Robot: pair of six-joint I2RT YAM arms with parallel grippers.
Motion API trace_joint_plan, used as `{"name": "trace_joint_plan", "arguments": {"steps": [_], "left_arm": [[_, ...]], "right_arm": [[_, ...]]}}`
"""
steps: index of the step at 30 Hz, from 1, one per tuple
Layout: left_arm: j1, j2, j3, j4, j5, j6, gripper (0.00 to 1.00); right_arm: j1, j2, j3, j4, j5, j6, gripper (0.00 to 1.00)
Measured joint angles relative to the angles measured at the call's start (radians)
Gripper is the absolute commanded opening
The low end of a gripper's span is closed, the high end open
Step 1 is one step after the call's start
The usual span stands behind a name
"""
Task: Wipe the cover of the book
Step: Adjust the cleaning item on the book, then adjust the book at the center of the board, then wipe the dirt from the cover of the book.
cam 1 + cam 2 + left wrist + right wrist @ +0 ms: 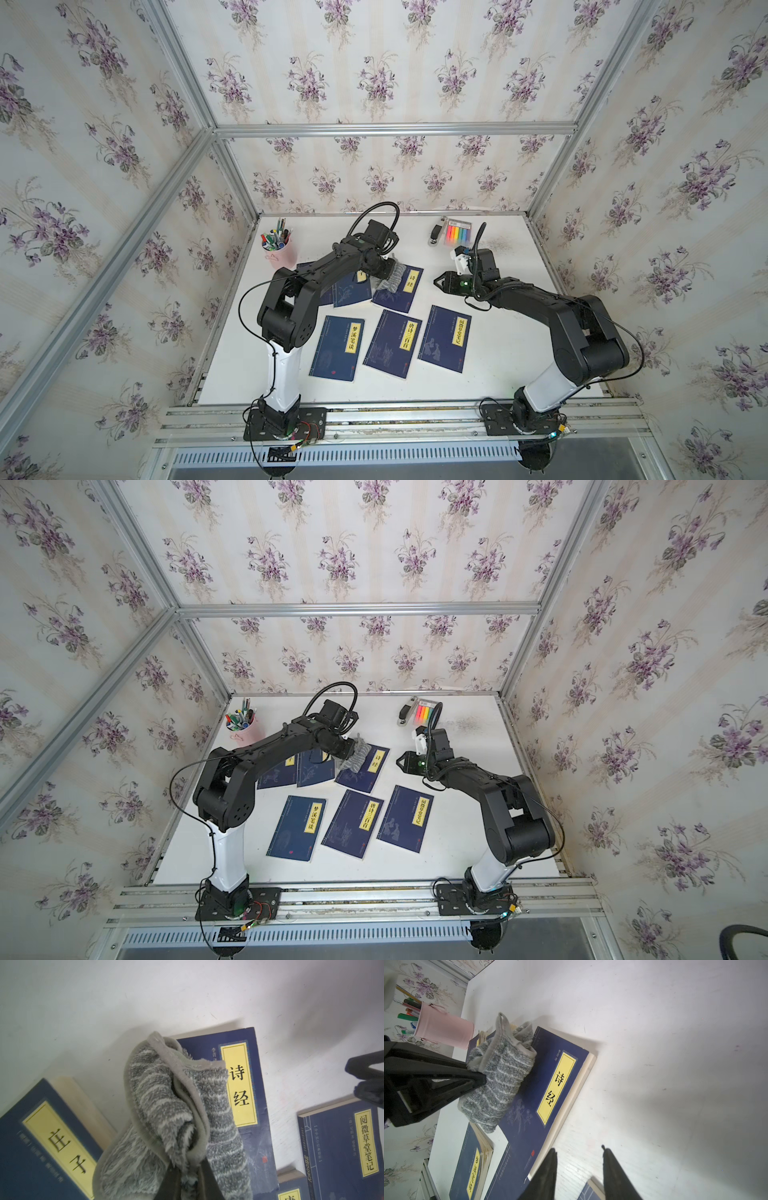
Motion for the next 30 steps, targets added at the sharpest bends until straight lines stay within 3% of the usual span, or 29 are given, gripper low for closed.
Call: {"name": "trace_joint_plan", "arguments": {"steps": [9,19,30], "left_arm": [[0.035,-0.004,-0.052,-0.010,-0.032,-0.076,0.14],[0.048,0.045,-0.067,-0.026,-0.047,-0.107,0.10],[0.056,0.051,-0.132,0.035,0.094,-0.132,0.08]], "right_arm": [[0.107,0.093,0.090,-0.009,0.016,0.007,0.39],[0.106,0.280,0.256,-0.038,0.029,0.010,0.42],[0.088,0.408,0.405,-0.111,0.055,-0.007,0.40]]}}
